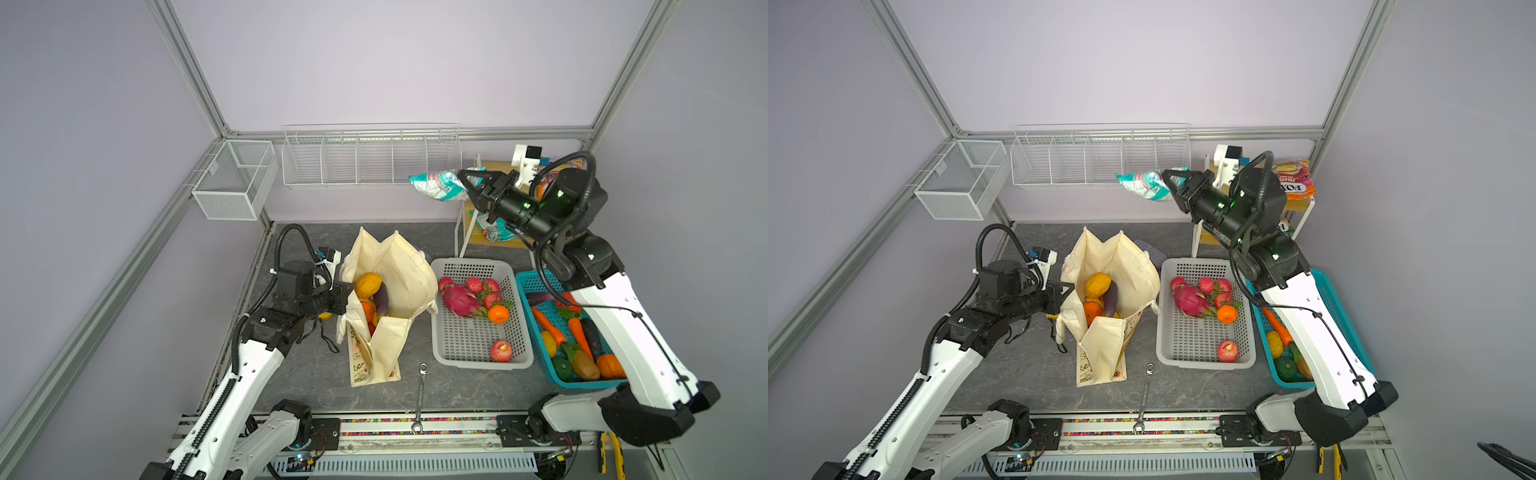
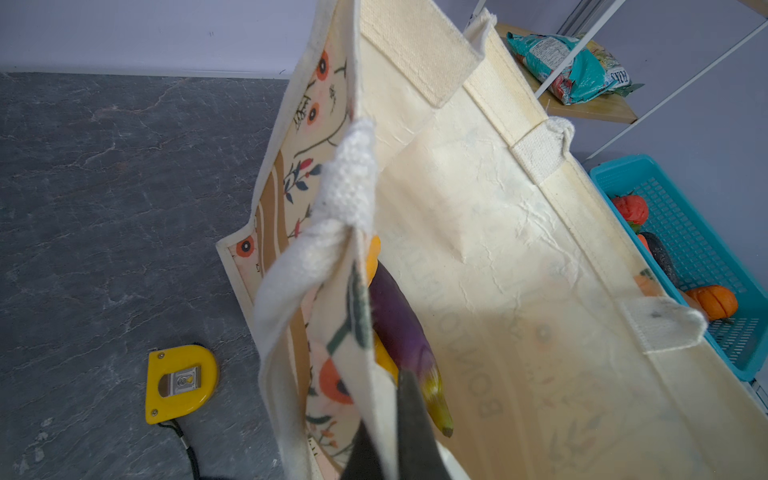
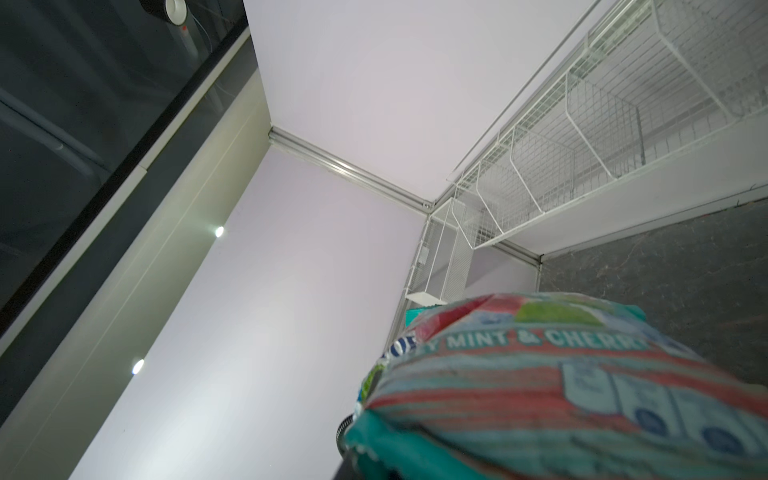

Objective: Place the food into the grocery bag and tie it
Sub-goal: 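Lift the mint candy bag with the right gripper and carry it over the tote bag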

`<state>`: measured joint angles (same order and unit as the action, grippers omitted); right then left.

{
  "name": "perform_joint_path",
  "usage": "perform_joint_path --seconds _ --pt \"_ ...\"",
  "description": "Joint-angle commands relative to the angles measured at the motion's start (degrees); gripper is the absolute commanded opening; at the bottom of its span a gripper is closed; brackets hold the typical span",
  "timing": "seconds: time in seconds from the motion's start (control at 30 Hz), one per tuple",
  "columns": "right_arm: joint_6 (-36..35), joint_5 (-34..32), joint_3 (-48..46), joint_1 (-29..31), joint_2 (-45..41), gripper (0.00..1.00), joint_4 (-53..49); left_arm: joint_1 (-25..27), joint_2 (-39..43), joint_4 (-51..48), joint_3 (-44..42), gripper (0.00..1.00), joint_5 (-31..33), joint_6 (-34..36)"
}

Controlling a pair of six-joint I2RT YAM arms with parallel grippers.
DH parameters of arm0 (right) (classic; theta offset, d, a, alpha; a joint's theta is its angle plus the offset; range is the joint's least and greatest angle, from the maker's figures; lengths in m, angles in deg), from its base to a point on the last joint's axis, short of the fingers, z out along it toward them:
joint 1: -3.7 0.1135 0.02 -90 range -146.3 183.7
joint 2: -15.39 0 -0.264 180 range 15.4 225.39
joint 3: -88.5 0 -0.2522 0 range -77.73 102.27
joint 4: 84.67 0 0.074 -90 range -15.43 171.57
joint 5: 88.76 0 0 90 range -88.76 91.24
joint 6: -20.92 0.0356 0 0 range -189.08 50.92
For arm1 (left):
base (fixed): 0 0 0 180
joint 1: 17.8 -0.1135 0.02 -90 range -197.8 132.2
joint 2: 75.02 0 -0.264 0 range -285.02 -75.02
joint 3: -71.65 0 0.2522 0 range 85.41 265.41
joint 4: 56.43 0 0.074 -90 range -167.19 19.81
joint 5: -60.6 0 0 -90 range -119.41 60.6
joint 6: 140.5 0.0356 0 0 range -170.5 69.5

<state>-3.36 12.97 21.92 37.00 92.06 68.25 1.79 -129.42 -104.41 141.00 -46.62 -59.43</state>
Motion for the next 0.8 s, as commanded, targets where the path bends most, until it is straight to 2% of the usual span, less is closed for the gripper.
perform_joint_path --seconds 0.0,0.13,0.3,0.47,0.77 --pt "-7.00 -4.40 -4.78 5.15 -1.46 0.07 -0.01 0.46 0.68 1.79 -0.49 0.00 -0.59 0.67" --pt "-11.67 -9.15 -10.27 11.68 -2.57 0.07 -2.37 0.53 0.55 1.79 -0.49 0.00 -0.43 0.75" --pt "-15.09 -12.65 -14.45 16.64 -1.25 0.07 -4.17 0.49 0.53 1.70 -0.40 0.00 -0.41 0.76" --pt "-18.23 -14.89 -15.07 18.97 2.03 0.07 -6.67 0.53 0.91 1.61 -0.40 0.00 -0.26 0.86" --pt "-24.16 -13.88 -10.32 20.48 9.78 0.07 -11.50 0.53 0.54 1.72 -0.40 0.00 -0.37 0.85"
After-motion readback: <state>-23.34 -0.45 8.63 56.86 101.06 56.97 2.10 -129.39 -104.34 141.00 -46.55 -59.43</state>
